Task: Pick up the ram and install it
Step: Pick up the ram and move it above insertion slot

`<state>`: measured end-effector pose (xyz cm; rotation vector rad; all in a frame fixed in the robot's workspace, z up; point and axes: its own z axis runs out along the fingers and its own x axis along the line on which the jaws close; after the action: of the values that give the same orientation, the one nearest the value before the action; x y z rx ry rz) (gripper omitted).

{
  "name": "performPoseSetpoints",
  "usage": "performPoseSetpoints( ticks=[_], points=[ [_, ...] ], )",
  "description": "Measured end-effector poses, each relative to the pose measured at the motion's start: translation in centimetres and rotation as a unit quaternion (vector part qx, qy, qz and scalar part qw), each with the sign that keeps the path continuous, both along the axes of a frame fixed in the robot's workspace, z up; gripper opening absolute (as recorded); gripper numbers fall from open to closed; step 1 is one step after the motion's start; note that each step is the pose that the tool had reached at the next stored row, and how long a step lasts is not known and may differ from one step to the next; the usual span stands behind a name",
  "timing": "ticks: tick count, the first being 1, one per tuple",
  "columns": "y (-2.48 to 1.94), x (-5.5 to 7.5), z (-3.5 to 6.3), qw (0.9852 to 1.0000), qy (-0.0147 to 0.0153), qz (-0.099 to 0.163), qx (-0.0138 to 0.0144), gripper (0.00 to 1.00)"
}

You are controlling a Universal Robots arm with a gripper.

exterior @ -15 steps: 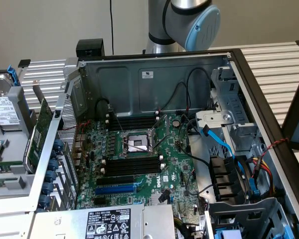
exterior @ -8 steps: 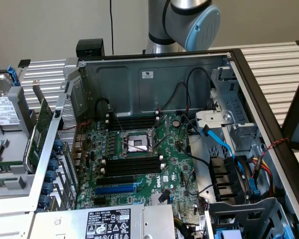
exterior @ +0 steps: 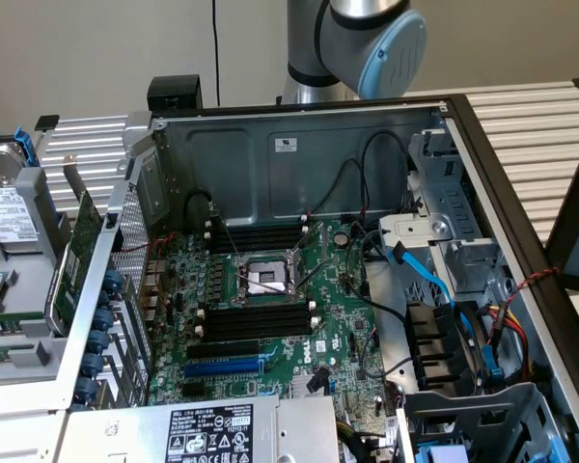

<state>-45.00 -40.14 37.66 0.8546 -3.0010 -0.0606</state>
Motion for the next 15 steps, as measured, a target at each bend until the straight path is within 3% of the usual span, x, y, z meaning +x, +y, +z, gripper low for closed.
performPoseSetpoints(
  ticks=[4,8,12,15],
  points=[
    [0.0,-0.06,-0.15,0.9994,0.0,0.035,0.0002,0.11],
    [0.0,-0.08,-0.3,0.9976,0.0,0.069,0.0002,0.11],
    [0.0,-0.08,-0.43,0.9944,0.0,0.106,0.0002,0.11],
    [0.0,-0.08,-0.53,0.9912,-0.0001,0.133,0.0002,0.11]
  ],
)
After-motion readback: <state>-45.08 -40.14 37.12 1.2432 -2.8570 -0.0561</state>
